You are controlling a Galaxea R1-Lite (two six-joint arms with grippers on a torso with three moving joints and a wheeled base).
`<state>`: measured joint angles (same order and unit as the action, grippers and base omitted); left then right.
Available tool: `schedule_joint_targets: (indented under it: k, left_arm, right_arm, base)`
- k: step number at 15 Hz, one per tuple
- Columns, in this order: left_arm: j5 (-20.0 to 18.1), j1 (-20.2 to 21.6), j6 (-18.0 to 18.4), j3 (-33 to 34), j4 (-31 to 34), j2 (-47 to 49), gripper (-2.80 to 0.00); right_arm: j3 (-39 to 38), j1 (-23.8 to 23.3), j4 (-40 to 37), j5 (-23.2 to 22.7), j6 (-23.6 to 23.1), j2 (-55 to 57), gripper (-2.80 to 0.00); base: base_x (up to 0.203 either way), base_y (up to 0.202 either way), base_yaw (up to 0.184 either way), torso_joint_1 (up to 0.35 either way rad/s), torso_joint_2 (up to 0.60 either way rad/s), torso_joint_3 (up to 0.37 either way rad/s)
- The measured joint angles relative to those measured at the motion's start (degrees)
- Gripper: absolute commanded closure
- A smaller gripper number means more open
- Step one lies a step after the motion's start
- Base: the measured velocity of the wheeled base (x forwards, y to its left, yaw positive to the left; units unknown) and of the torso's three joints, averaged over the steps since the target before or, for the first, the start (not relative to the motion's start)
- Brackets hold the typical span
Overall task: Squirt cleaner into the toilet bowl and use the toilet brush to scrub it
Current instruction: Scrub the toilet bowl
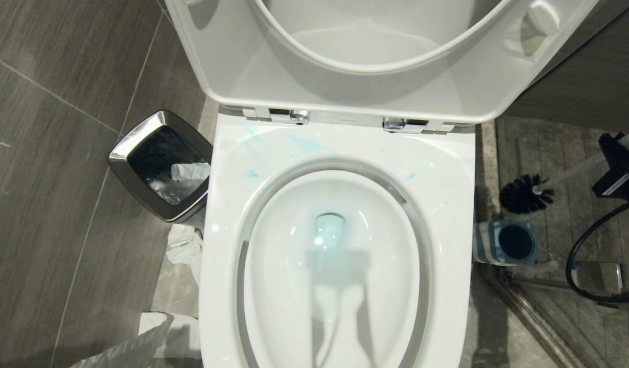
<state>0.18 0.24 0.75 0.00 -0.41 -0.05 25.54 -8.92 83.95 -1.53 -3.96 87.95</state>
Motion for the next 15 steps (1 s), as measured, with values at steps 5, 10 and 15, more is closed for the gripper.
schedule_joint_targets:
  k: [5, 10, 15]
  left_arm:
    - [0.0, 0.0, 0.0, 0.0, 0.0, 0.0, 0.0]
    - [0.0, 0.0, 0.0, 0.0, 0.0, 0.0, 0.0]
    - [0.0, 0.0, 0.0, 0.0, 0.0, 0.0, 0.0]
  right_arm:
    - [8.5, 0.1, -22.3, -2.4, 0.0, -13.7, 0.0]
    - [23.9, 0.2, -57.4, -5.1, 0.0, -28.7, 0.0]
    - [32.2, 0.2, -80.3, -5.3, 3.2, -39.8, 0.0]
  base:
    - [0.0, 0.0, 0.0, 0.0, 0.0, 0.0]
    - [0.0, 0.0, 0.0, 0.0, 0.0, 0.0]
    - [0.0, 0.0, 0.0, 0.0, 0.0, 0.0]
